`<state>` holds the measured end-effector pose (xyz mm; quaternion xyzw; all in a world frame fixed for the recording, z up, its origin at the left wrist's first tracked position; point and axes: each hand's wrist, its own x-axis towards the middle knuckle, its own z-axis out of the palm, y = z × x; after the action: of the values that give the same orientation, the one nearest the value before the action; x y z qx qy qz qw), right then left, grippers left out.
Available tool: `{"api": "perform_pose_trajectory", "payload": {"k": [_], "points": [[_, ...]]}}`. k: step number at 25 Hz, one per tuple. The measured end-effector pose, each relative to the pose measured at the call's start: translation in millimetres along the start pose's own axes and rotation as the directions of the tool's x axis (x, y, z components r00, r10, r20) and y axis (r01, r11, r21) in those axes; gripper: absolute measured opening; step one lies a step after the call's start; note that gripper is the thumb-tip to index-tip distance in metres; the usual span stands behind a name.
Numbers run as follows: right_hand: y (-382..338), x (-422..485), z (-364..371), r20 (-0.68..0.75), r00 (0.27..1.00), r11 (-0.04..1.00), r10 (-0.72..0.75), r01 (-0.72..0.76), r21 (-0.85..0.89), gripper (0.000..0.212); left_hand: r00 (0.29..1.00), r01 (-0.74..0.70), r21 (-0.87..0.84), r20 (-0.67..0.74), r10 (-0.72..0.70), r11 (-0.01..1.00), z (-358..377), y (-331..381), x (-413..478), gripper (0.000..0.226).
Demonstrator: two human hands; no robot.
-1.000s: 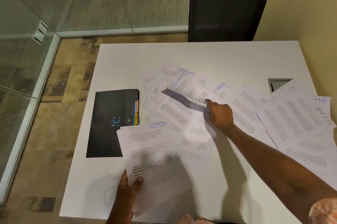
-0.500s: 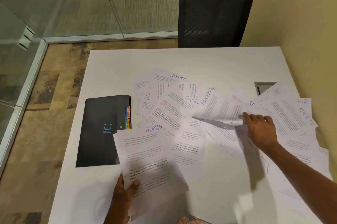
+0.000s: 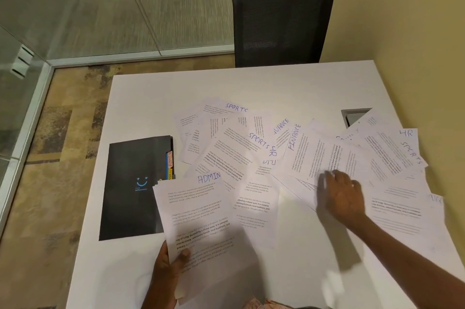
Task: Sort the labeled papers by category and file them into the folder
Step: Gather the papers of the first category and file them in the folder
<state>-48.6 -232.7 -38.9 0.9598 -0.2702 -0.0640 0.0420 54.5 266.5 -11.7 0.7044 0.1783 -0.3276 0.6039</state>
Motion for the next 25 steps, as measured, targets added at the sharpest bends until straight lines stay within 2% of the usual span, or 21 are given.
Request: {"api": "perform_pose_trajectory", "payload": {"k": [2, 4, 6, 9, 11, 13, 14, 17, 19, 22, 25], "points": [[-45.0, -9.2, -5.9, -0.031, 0.963, 0.953, -0.266, 0.268, 0.144, 0.039, 1.0, -0.005, 0.003, 0.002, 0.005, 1.0, 0.4, 2.7, -1.3, 0.056], [-82.6, -19.4, -1.3, 0.002, 0.869, 0.85, -0.495, 0.485, 0.205, 0.05, 1.0, -0.014, 0.001, -0.004, 0.014, 1.0, -1.8, 2.3, -0.6, 0.06], [-109.1, -26.3, 10.1, 0.075, 0.797, 0.787, -0.6, 0.57, 0.236, 0.063, 1.0, -0.008, -0.016, -0.014, 0.008, 1.0, -3.6, 1.1, -0.9, 0.051], [-148.7, -24.0, 13.3, 0.132, 0.767, 0.764, -0.628, 0.575, 0.293, 0.077, 1.0, 0.013, -0.027, -0.013, -0.013, 1.0, -8.5, -3.3, -1.2, 0.041], [-176.1, -6.4, -0.9, 0.116, 0.803, 0.78, -0.585, 0.517, 0.354, 0.068, 1.0, 0.019, -0.019, -0.008, -0.02, 1.0, -11.1, -3.6, -3.4, 0.043], [-194.5, 27.6, -11.6, 0.054, 0.897, 0.826, -0.44, 0.38, 0.415, 0.044, 1.0, 0.016, -0.006, -0.017, -0.016, 1.0, -15.3, -3.2, -6.0, 0.051], [-197.9, 48.5, -13.6, 0.05, 0.934, 0.85, -0.354, 0.3, 0.433, 0.046, 1.0, 0.011, 0.006, -0.026, -0.011, 1.0, -17.5, -3.8, -7.1, 0.055], [-188.3, 103.8, -11.5, 0.123, 0.977, 0.913, -0.174, 0.113, 0.391, 0.089, 0.998, 0.011, 0.009, -0.065, -0.01, 1.0, -23.6, -8.0, -10.5, 0.042], [-178.9, 127.5, -14.8, 0.198, 0.972, 0.951, -0.13, 0.065, 0.302, 0.106, 0.995, 0.029, 0.01, -0.096, -0.028, 1.0, -27.6, -13.9, -9.8, 0.039], [-176.3, 148.0, -16.8, 0.289, 0.953, 0.975, -0.085, 0.02, 0.22, 0.117, 0.993, 0.046, 0.022, -0.111, -0.043, 0.999, -30.5, -20.1, -10.7, 0.043], [-184.1, 155.7, -12.2, 0.304, 0.951, 0.979, -0.049, -0.014, 0.201, 0.122, 0.992, 0.056, -0.004, -0.116, -0.056, 0.998, -31.1, -25.6, -14.3, 0.044]]}}
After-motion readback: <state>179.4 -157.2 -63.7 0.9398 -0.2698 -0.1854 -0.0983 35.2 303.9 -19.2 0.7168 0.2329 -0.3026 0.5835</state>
